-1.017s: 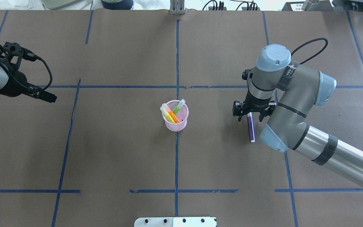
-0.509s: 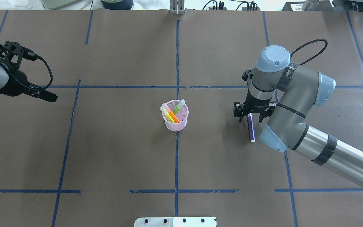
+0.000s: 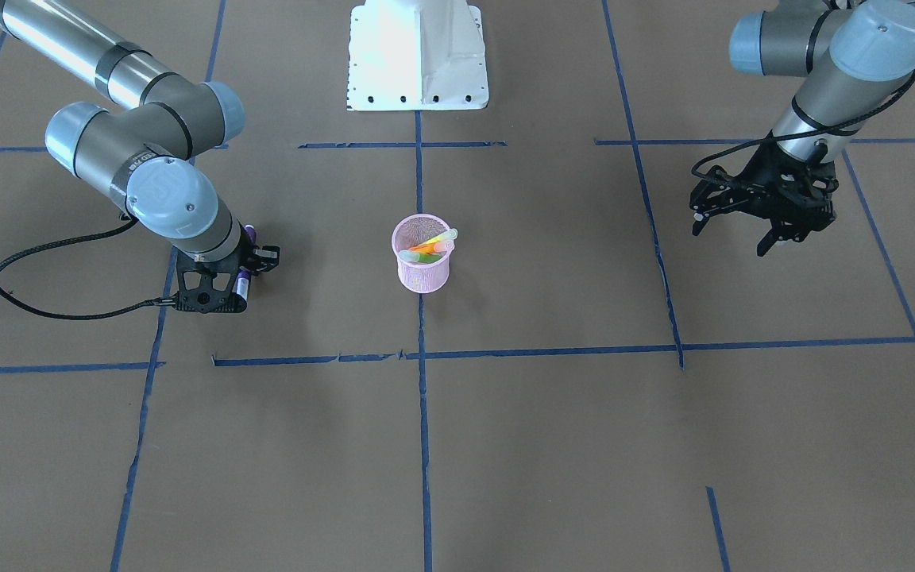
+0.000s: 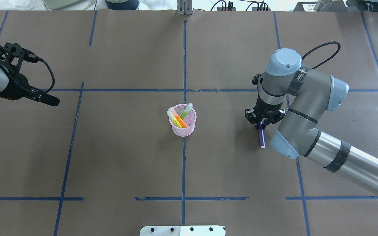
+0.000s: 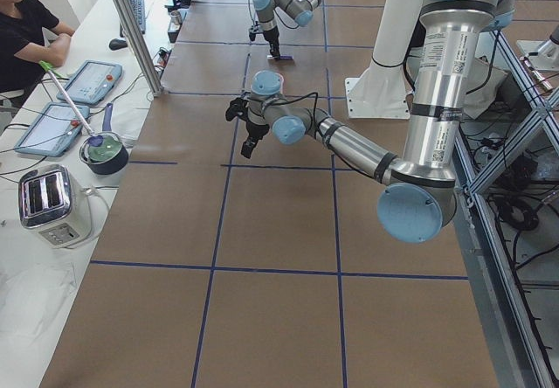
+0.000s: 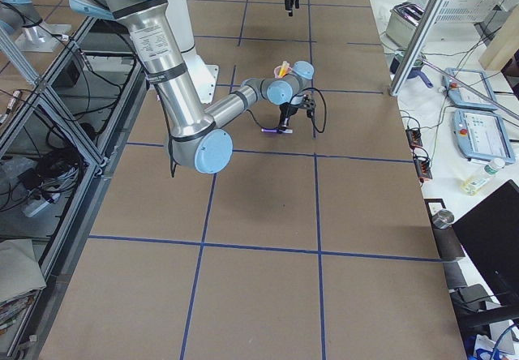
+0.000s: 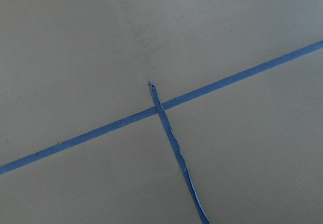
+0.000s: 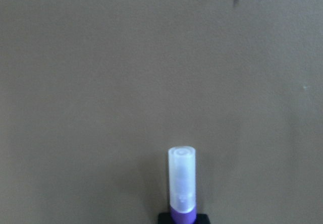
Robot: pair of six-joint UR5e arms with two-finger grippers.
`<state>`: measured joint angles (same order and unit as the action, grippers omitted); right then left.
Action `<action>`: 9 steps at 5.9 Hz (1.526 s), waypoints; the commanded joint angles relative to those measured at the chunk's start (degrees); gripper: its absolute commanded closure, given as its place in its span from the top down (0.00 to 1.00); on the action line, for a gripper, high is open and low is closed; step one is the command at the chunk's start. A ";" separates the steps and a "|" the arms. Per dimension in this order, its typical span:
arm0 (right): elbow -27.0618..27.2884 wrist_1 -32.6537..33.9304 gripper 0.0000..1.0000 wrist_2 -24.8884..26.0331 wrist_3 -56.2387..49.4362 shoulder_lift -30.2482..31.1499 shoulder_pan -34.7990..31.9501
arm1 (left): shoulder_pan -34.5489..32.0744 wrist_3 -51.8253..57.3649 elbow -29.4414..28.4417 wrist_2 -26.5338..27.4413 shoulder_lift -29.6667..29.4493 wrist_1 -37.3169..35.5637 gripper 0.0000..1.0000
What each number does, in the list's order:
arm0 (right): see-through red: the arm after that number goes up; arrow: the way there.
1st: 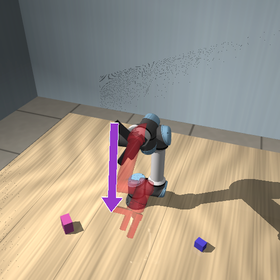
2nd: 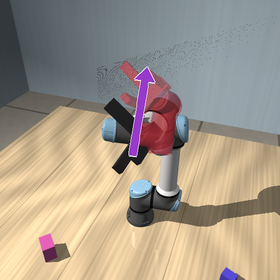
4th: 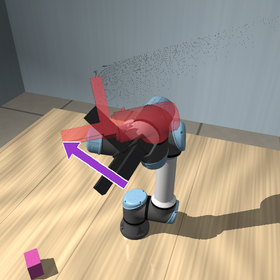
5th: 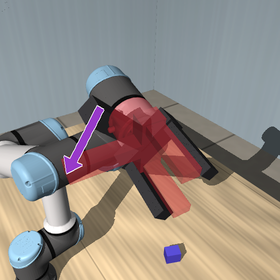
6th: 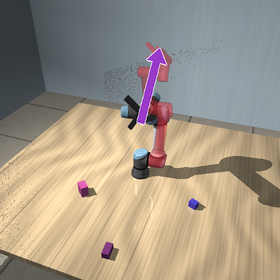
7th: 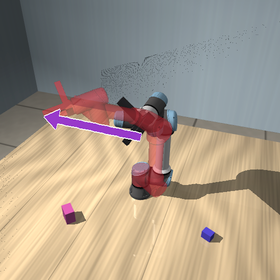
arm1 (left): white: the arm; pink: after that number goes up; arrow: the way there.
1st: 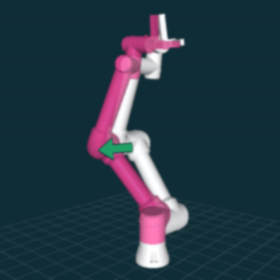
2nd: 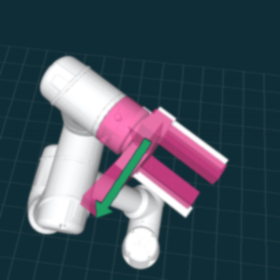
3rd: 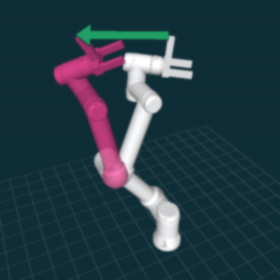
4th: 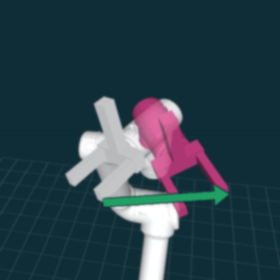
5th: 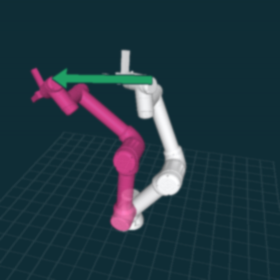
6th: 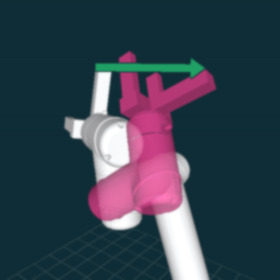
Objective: Collect pens into pen holder
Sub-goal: 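Lower the right gripper onto the purple marker and grasp it, then carry the purple marker with the right gripper and drop it into the cup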
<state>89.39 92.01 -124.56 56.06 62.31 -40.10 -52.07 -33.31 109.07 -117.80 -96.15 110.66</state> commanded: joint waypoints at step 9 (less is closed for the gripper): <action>21.80 -4.20 0.00 60.61 30.78 -7.47 20.83 | -0.05 0.00 0.80 0.02 -0.09 0.00 1.00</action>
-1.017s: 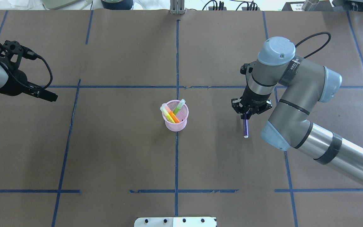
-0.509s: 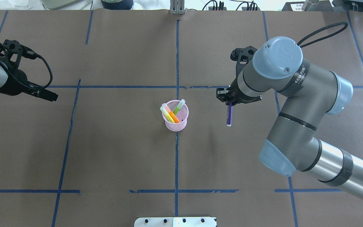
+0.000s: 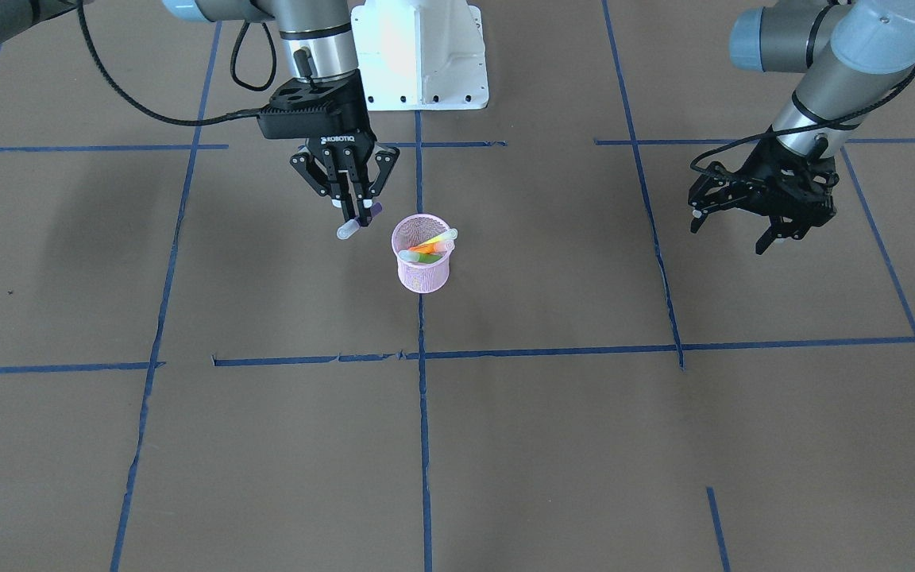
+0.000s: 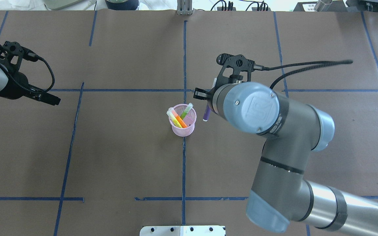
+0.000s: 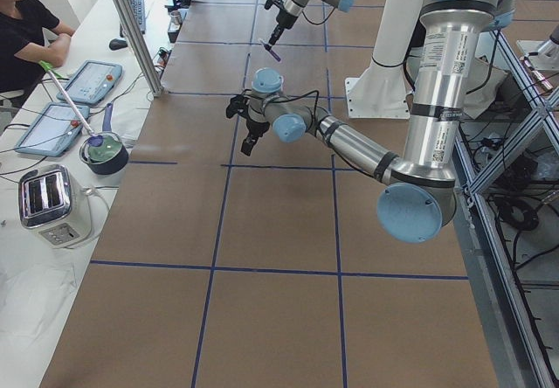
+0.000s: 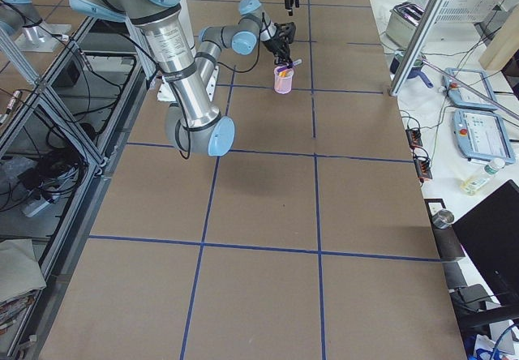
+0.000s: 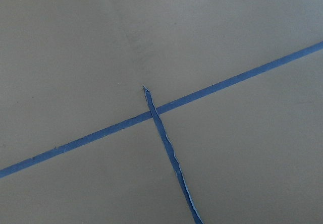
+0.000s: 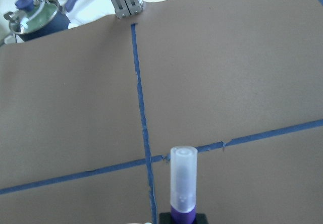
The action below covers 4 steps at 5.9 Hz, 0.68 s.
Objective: Collect pens into pen holder
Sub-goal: 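Carry the purple marker with the right gripper and drop it into the cup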
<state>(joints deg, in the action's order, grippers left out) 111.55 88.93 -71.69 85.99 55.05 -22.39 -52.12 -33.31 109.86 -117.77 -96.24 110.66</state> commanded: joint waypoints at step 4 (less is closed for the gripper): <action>-11.05 -9.26 0.00 20.51 5.77 -3.71 6.04 | 0.18 -0.09 -0.53 0.00 -0.26 0.09 1.00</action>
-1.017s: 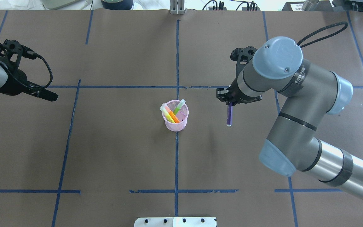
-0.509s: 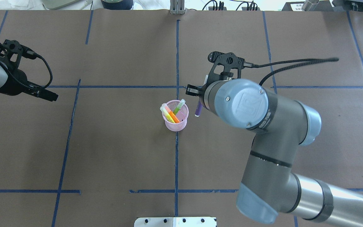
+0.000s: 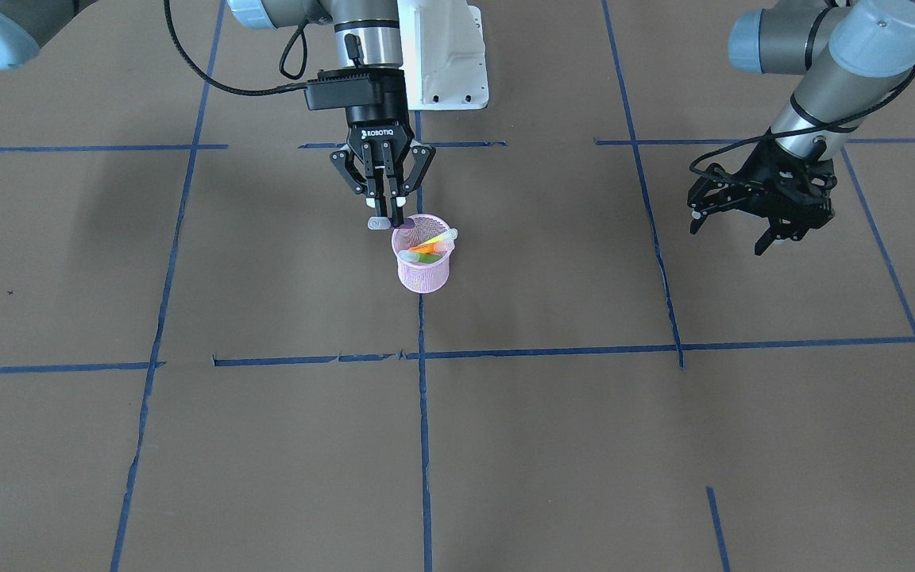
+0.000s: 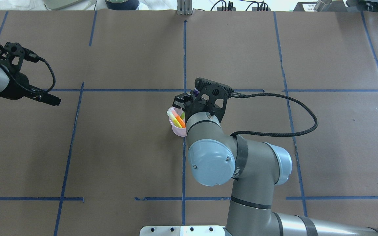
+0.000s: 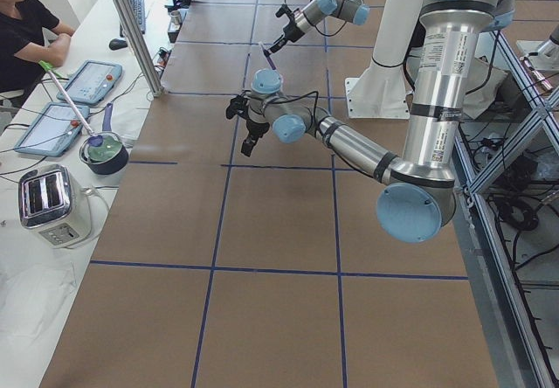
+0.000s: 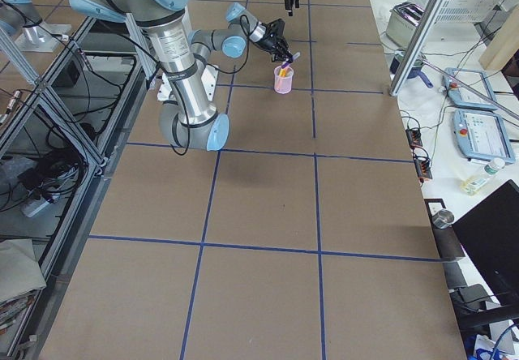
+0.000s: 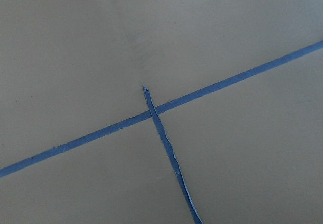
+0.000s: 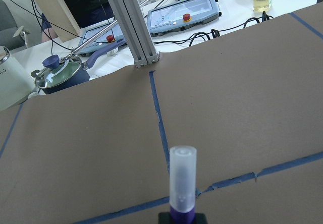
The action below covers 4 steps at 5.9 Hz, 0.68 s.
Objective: Collect pens into pen holder
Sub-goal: 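Carry the purple marker with the right gripper and drop it into the cup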
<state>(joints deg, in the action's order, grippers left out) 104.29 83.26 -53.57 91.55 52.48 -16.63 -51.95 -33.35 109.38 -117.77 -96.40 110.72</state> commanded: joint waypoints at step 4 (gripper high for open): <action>-5.41 -3.81 0.04 4.78 -0.40 -0.28 2.56 | 0.18 -0.14 -0.39 0.00 -0.81 -0.07 1.00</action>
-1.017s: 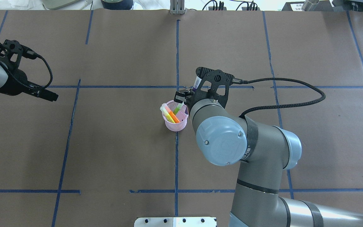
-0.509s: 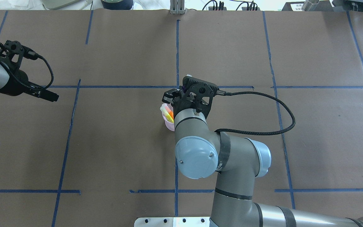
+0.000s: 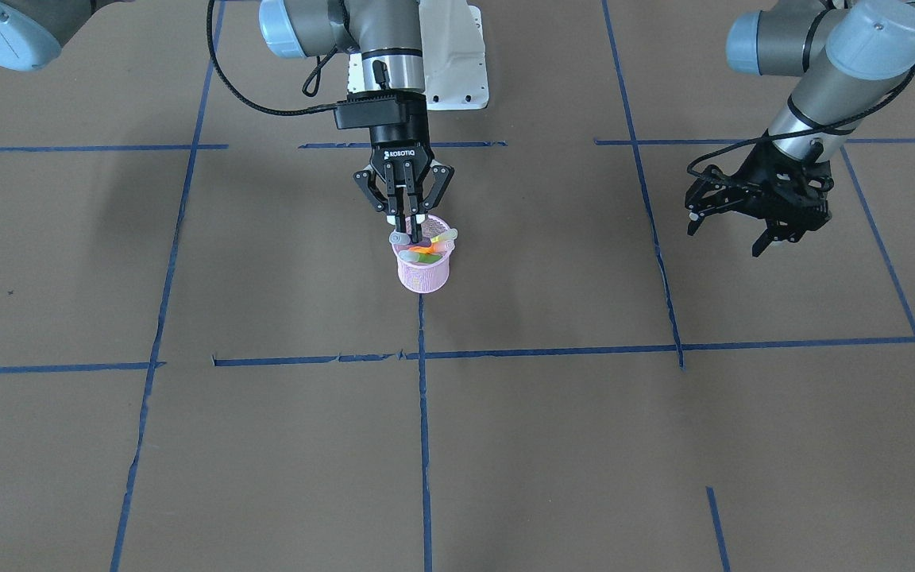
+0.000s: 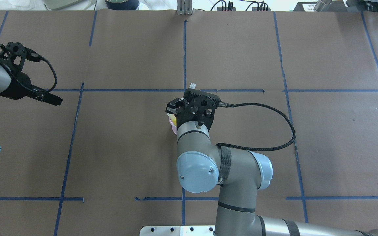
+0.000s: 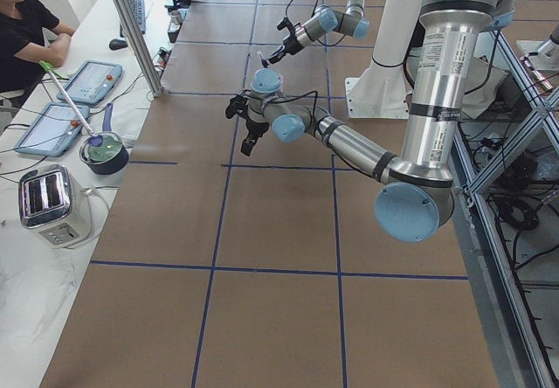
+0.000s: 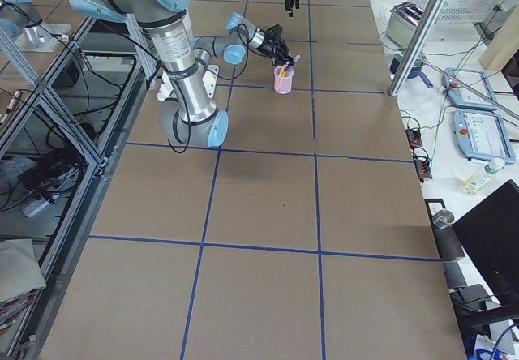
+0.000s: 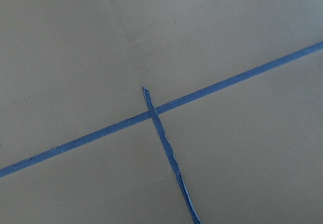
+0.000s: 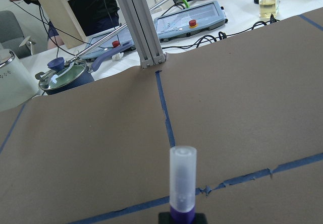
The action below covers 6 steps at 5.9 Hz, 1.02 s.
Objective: Collect pens into pen holder
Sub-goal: 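Carry the purple marker with the right gripper and drop it into the cup, then open the right gripper over the cup and withdraw it away from the cup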
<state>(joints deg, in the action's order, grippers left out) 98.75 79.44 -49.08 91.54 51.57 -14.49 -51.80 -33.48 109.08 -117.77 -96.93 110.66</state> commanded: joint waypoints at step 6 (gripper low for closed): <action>8.24 0.45 1.00 -1.00 -0.75 5.10 3.50 | 0.03 -0.70 -0.09 0.00 -0.63 -0.09 1.00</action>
<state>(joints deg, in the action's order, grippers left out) 102.32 79.81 -48.21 90.85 54.87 -11.12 -51.77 -34.03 108.98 -117.77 -97.59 110.57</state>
